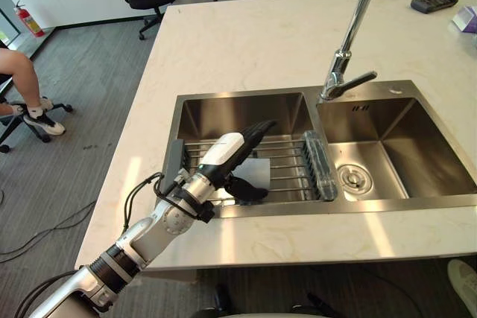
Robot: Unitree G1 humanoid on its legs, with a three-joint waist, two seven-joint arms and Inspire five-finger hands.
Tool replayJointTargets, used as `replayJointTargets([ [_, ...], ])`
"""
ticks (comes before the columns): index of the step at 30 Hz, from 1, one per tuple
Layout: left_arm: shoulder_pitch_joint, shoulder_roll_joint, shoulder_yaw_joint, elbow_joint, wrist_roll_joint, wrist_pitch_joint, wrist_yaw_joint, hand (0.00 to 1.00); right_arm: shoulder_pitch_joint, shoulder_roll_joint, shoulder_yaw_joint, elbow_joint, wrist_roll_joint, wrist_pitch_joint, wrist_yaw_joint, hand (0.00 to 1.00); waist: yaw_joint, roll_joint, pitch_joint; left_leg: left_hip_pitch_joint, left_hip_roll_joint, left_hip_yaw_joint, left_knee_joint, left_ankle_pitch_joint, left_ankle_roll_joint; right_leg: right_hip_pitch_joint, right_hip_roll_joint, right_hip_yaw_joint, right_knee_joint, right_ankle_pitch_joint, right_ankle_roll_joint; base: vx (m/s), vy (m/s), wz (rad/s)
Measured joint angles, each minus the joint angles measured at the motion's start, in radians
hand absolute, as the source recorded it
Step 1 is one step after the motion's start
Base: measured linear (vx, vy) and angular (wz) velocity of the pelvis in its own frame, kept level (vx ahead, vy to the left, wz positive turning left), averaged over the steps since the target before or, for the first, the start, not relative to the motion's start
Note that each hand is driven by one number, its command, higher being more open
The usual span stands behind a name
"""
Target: Walk over to the sink, pick up the cup, carry it to the dishwasher, place the cup inside the dishwasher, then close the dishwasher door
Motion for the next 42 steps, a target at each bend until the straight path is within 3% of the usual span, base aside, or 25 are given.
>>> replayJointTargets([
  [10, -0.015, 0.035, 0.014, -0.058, -0.100, 0.091, -0.200, 1.00, 0.009, 0.009, -0.042, -0.002, 0.000, 0.005, 0.006, 1.00, 0.022, 0.002, 0.001, -0.013, 0.000, 0.001, 0.001, 0.003, 0.003, -0.023, -0.002, 0.007, 0.022, 0.001, 0.002, 0.00, 0.000, 0.00],
  [15, -0.044, 0.063, 0.017, -0.089, -0.139, 0.169, -0.327, 1.00, 0.011, 0.011, -0.042, -0.001, 0.000, 0.005, 0.007, 1.00, 0.022, 0.004, -0.001, -0.019, -0.002, 0.001, 0.000, 0.009, 0.009, -0.034, -0.005, 0.009, 0.035, 0.000, 0.001, -0.04, 0.012, 0.00],
  [25, -0.102, 0.122, -0.032, -0.140, -0.175, 0.280, -0.382, 1.00, 0.017, 0.010, -0.031, -0.001, 0.001, 0.006, 0.006, 1.00, 0.023, 0.003, -0.013, -0.029, -0.004, -0.001, 0.000, 0.018, 0.014, -0.046, -0.007, 0.009, 0.043, 0.000, 0.000, -0.01, 0.004, 0.00],
  [42, -0.103, 0.125, -0.040, -0.124, -0.134, 0.279, -0.423, 1.00, 0.024, 0.004, -0.019, 0.002, 0.032, 0.021, -0.003, 1.00, 0.023, 0.006, -0.038, -0.031, 0.001, 0.004, 0.000, 0.024, 0.015, -0.057, -0.005, 0.021, 0.056, 0.000, 0.000, 0.00, 0.002, -0.01],
])
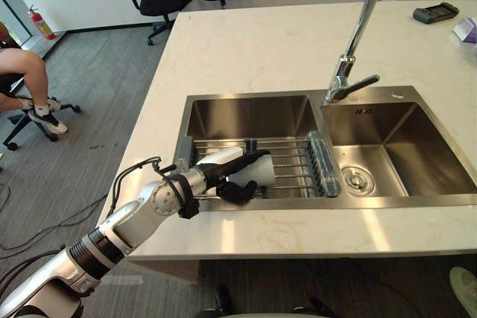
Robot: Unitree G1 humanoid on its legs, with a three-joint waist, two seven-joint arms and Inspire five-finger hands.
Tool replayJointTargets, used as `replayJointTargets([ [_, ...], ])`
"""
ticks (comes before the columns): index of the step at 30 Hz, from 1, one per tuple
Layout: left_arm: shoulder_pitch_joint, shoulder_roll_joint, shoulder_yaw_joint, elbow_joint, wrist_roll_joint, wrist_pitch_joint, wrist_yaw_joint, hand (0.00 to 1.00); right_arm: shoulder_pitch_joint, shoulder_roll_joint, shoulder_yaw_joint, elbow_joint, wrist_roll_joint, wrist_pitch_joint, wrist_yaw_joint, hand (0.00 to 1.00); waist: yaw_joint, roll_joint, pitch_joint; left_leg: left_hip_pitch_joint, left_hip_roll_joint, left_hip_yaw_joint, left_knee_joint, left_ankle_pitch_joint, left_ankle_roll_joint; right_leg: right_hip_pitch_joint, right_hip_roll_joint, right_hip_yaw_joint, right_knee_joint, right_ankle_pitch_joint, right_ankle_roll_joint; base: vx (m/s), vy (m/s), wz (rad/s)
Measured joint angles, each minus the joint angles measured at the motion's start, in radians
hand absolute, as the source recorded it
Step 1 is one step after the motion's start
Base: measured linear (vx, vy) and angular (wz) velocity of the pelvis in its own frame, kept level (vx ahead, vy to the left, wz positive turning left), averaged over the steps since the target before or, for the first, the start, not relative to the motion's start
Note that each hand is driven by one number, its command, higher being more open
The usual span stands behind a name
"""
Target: Walk over to the sink, pick up the cup, carry it to the dishwasher, place the cup inside the dishwasher, then close the dishwasher door
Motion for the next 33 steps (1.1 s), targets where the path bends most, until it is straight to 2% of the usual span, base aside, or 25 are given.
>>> replayJointTargets([
  [11, -0.038, 0.000, -0.027, 0.047, 0.013, -0.009, -0.011, 1.00, 0.005, -0.001, 0.010, -0.006, 0.010, 0.015, -0.003, 1.00, -0.001, -0.002, -0.005, 0.013, 0.004, 0.014, 0.000, -0.001, -0.001, -0.001, 0.001, 0.011, 0.004, 0.000, -0.001, -0.01, 0.005, -0.05],
  [15, -0.066, -0.001, -0.041, 0.065, 0.040, -0.009, -0.031, 1.00, 0.014, -0.005, 0.028, -0.023, 0.010, 0.026, -0.003, 1.00, -0.006, -0.003, -0.004, 0.024, 0.007, 0.016, 0.000, -0.005, -0.006, 0.009, 0.002, 0.012, -0.004, -0.008, -0.017, -0.01, 0.002, -0.02],
  [21, -0.092, -0.008, -0.048, 0.085, 0.041, -0.005, -0.037, 1.00, 0.018, -0.005, 0.030, -0.025, 0.030, 0.028, -0.007, 1.00, -0.013, -0.005, -0.003, 0.027, 0.008, 0.016, 0.000, -0.013, -0.012, 0.016, 0.001, 0.010, -0.013, -0.005, -0.011, 0.01, -0.002, 0.00],
  [27, -0.120, -0.018, -0.075, 0.130, 0.045, 0.019, -0.019, 1.00, 0.017, -0.004, 0.033, -0.032, 0.044, 0.037, -0.019, 1.00, -0.028, -0.006, -0.001, 0.035, 0.010, 0.023, 0.000, -0.018, -0.015, 0.029, 0.004, 0.014, -0.028, -0.002, -0.005, 0.04, -0.014, -0.04],
  [33, -0.126, -0.046, -0.080, 0.199, 0.121, 0.044, -0.019, 1.00, 0.016, -0.004, 0.048, -0.041, 0.069, 0.044, -0.025, 1.00, -0.030, -0.006, 0.011, 0.049, 0.022, 0.050, 0.000, -0.029, -0.026, 0.030, 0.012, 0.039, -0.029, -0.002, -0.005, 0.03, -0.023, -0.13],
])
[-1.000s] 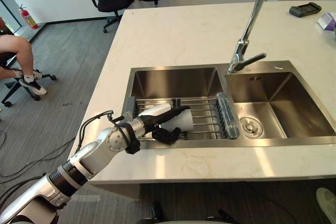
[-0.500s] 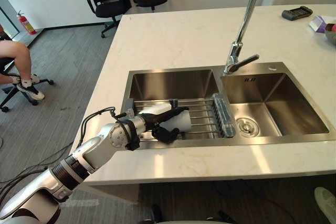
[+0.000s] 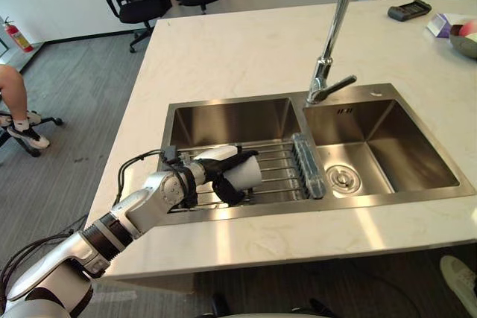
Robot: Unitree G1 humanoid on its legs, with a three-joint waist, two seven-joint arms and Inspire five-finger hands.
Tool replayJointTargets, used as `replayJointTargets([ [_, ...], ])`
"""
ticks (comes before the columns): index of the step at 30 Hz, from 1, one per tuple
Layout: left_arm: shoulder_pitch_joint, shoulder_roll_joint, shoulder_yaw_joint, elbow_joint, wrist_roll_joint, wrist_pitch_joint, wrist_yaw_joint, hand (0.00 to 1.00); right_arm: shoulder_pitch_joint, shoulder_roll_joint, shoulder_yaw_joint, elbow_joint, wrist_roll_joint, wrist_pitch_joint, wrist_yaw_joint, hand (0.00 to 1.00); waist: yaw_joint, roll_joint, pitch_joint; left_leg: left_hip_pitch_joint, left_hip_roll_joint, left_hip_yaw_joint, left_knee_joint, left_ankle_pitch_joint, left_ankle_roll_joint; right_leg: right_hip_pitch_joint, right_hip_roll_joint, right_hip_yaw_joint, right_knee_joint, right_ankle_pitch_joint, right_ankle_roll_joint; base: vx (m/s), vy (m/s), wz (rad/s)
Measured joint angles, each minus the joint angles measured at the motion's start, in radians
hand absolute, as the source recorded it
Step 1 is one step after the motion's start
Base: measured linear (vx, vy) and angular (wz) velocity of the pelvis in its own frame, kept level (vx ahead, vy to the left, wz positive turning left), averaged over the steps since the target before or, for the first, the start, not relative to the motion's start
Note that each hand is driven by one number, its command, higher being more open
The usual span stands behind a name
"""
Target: Walk over to the sink, pick up the cup, carry it to the dishwasher, place the cup inside the dishwasher, then close the dishwasher door
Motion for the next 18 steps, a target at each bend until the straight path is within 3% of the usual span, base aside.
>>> replayJointTargets([
  [8, -0.019, -0.027, 0.006, 0.039, 0.022, 0.007, -0.006, 1.00, 0.001, 0.002, 0.014, -0.015, 0.007, 0.004, -0.011, 1.00, -0.001, -0.001, 0.014, 0.011, 0.005, 0.014, 0.000, -0.004, -0.004, 0.003, 0.003, 0.015, -0.003, -0.001, -0.001, -0.01, -0.008, -0.06],
  [9, -0.021, -0.040, 0.015, 0.050, 0.037, 0.008, -0.016, 0.00, 0.001, 0.003, 0.019, -0.018, 0.008, 0.004, -0.012, 1.00, -0.001, -0.001, 0.016, 0.012, 0.005, 0.015, 0.000, -0.004, -0.004, 0.003, 0.002, 0.016, -0.003, -0.001, -0.001, 0.00, 0.000, 0.00],
  [18, -0.054, -0.058, 0.021, 0.097, 0.120, -0.018, -0.051, 0.00, 0.000, 0.000, 0.044, -0.027, 0.009, -0.001, -0.014, 1.00, -0.010, -0.003, 0.020, 0.013, 0.005, 0.018, 0.000, -0.006, -0.004, 0.004, 0.003, 0.019, -0.007, -0.001, -0.001, 0.00, 0.000, 0.00],
])
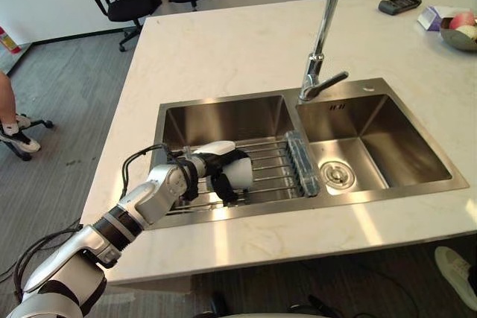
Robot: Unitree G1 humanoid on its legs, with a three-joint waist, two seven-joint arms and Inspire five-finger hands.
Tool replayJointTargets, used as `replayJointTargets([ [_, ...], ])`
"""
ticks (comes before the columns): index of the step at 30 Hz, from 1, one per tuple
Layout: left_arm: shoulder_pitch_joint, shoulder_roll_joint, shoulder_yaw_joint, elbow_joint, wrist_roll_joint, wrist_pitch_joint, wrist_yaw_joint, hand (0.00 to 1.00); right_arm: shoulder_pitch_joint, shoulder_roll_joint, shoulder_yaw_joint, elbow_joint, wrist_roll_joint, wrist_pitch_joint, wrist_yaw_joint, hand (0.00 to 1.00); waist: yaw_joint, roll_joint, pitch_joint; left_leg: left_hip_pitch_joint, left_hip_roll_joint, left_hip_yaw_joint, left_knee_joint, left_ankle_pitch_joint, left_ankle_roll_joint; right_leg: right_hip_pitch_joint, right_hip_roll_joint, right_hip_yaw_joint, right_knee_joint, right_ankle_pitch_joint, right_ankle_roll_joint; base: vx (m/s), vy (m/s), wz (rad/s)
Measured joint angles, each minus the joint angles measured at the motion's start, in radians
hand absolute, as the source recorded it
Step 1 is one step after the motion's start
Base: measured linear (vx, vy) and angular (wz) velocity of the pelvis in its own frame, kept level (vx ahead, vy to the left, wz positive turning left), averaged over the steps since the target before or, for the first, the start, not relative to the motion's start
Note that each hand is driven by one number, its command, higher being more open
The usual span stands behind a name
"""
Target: Walk over to the sink, pick up the cup, carry it to the dishwasher, place the cup inside the dishwasher, then close the dishwasher door
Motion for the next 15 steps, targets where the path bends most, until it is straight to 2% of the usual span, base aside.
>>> replayJointTargets([
  [4, -0.003, 0.006, -0.006, 0.018, 0.015, -0.050, 0.009, 0.00, 0.001, -0.003, 0.017, -0.001, 0.001, -0.015, 0.000, 1.00, -0.004, 0.002, 0.002, 0.003, -0.001, -0.002, 0.000, -0.001, -0.001, 0.007, 0.000, -0.003, -0.001, 0.000, 0.000, 0.00, -0.003, 0.01],
  [10, 0.002, 0.016, -0.036, 0.021, 0.012, -0.101, 0.089, 0.00, 0.000, -0.009, 0.049, -0.002, 0.000, -0.043, 0.001, 1.00, -0.004, 0.002, 0.011, 0.002, -0.005, -0.013, 0.000, -0.001, -0.001, 0.012, -0.003, -0.016, -0.005, -0.002, 0.003, -0.01, -0.005, 0.06],
  [15, 0.036, 0.025, -0.059, 0.016, -0.035, -0.166, 0.235, 0.00, -0.002, -0.012, 0.067, -0.008, -0.001, -0.061, 0.006, 1.00, -0.009, 0.002, 0.026, -0.004, -0.020, -0.050, 0.000, 0.000, 0.001, 0.031, -0.011, -0.054, -0.007, -0.008, 0.011, 0.01, -0.013, 0.20],
])
